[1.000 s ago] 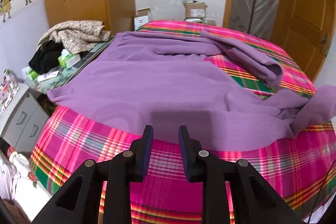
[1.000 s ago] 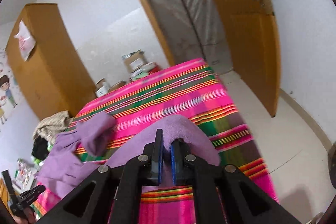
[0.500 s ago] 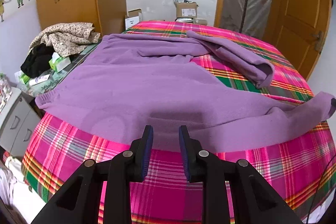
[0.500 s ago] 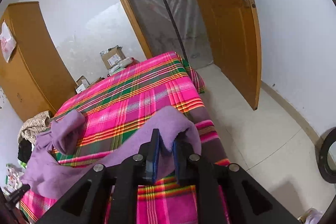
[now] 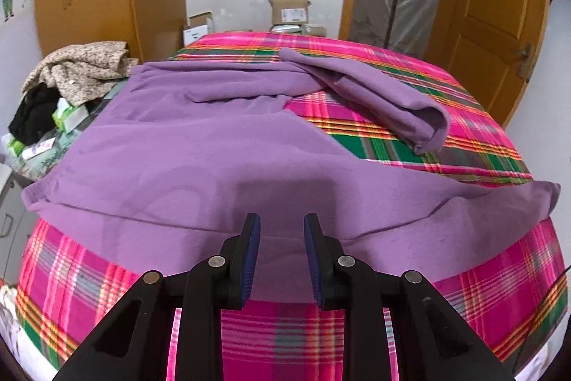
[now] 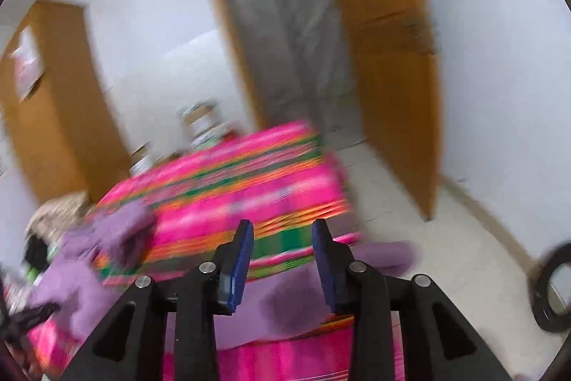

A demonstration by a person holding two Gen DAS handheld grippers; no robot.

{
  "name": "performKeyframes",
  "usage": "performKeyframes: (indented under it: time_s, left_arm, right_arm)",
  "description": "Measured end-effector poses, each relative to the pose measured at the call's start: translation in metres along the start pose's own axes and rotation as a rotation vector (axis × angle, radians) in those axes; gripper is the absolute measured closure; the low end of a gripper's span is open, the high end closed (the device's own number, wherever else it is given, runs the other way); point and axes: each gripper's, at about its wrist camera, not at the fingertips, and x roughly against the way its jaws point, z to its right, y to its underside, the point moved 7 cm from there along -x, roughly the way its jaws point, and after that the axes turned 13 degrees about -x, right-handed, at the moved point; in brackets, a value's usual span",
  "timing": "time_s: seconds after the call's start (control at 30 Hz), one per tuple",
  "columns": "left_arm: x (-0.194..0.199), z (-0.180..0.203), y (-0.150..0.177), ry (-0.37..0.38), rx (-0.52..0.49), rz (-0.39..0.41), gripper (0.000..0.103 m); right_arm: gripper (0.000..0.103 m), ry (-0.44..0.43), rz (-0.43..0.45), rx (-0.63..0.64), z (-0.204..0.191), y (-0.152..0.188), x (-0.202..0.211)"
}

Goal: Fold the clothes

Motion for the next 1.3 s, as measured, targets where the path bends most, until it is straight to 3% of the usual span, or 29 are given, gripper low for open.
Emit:
performKeyframes:
  time_s: [0.13,0.27,0.4,0.53,0.67,0.73,0.77,0.8,0.93,1.17,1.23,1.3]
  left_arm:
    - [-0.008,0.008,0.001,0.033,-0.013,-0.014,0.077]
    - [-0.013,0.014,0.005,0.056,-0.027,-0.030,0.077]
    - [-0.017,0.016,0.007,0.066,-0.045,-0.037,0.077]
    - [-0.020,0.018,0.009,0.065,-0.064,-0.042,0.076]
    - [-0.020,0.020,0.009,0.061,-0.081,-0.033,0.074]
    - [-0.020,0.020,0.009,0.061,-0.084,-0.027,0.074]
    - [-0.021,0.020,0.009,0.060,-0.085,-0.024,0.073]
    - [-0.021,0.020,0.009,0.060,-0.086,-0.023,0.073]
    - [-0.021,0.020,0.008,0.059,-0.088,-0.020,0.073]
    - [-0.019,0.019,0.009,0.068,-0.081,-0.020,0.072]
    - [-0.018,0.018,0.010,0.073,-0.076,-0.020,0.072]
    - [-0.017,0.019,0.011,0.075,-0.075,-0.019,0.072]
  right_arm:
    - [0.068,-0.120,-0.195,0.118,-0.042,0.039,-0.034]
    - [0.067,-0.210,-0.336,0.213,-0.080,0.076,-0.055]
    - [0.066,-0.230,-0.407,0.340,-0.106,0.096,-0.069]
    - [0.062,-0.198,-0.464,0.381,-0.107,0.105,-0.082]
    - [0.062,-0.167,-0.489,0.412,-0.107,0.116,-0.090]
    - [0.075,-0.139,-0.476,0.425,-0.105,0.117,-0.091]
    - [0.089,-0.128,-0.470,0.422,-0.102,0.115,-0.092]
    - [0.094,-0.119,-0.466,0.417,-0.099,0.114,-0.092]
    - [0.102,-0.130,-0.461,0.400,-0.097,0.113,-0.090]
    - [0.100,-0.188,-0.445,0.457,-0.110,0.106,-0.078]
    - [0.081,-0.214,-0.453,0.489,-0.117,0.109,-0.077]
    - [0.078,-0.249,-0.459,0.524,-0.127,0.114,-0.075]
